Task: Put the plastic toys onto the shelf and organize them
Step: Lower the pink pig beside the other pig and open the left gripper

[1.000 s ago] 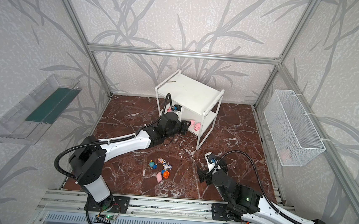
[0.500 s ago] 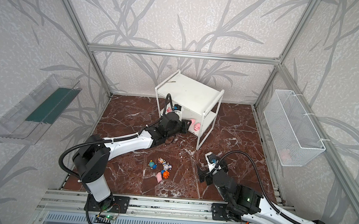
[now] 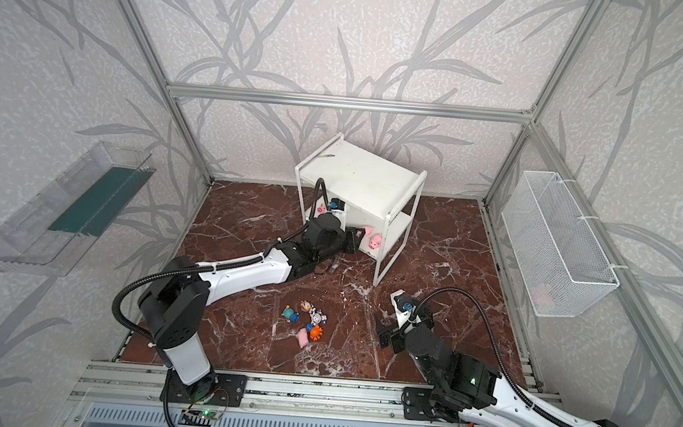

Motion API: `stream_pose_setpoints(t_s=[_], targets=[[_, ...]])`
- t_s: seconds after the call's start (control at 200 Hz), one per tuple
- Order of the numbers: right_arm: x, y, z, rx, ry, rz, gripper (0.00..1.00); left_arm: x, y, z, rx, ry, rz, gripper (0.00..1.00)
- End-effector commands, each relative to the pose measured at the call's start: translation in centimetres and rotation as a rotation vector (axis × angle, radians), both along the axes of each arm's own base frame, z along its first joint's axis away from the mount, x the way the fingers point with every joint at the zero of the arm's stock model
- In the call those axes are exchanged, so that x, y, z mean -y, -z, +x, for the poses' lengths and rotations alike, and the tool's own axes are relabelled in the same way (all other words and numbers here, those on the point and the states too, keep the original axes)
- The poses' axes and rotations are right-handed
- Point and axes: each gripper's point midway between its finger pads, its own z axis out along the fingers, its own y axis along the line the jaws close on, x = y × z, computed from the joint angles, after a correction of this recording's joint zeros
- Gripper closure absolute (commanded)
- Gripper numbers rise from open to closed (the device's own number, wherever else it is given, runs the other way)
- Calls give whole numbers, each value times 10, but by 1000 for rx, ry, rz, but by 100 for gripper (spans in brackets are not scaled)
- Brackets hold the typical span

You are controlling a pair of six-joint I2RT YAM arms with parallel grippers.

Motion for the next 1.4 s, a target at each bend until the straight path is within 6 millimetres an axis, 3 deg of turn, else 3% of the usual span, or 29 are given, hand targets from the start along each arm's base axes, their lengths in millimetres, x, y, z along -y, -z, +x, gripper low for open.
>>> stream_pose_setpoints(t_s=[0.0, 0.385, 0.71, 1.395], targets=[[0, -3, 0, 8, -1, 11, 0, 1, -11, 5, 21, -21, -24, 68], [-2, -3, 0, 11, -10, 9, 0, -3, -11, 4, 20, -32, -18, 60], [-4, -1, 1, 12, -13, 5, 0, 7, -13, -2, 3, 27, -33, 52], [-4, 2, 1, 7, -14, 1, 0, 1, -12, -14, -19, 34, -45, 50]])
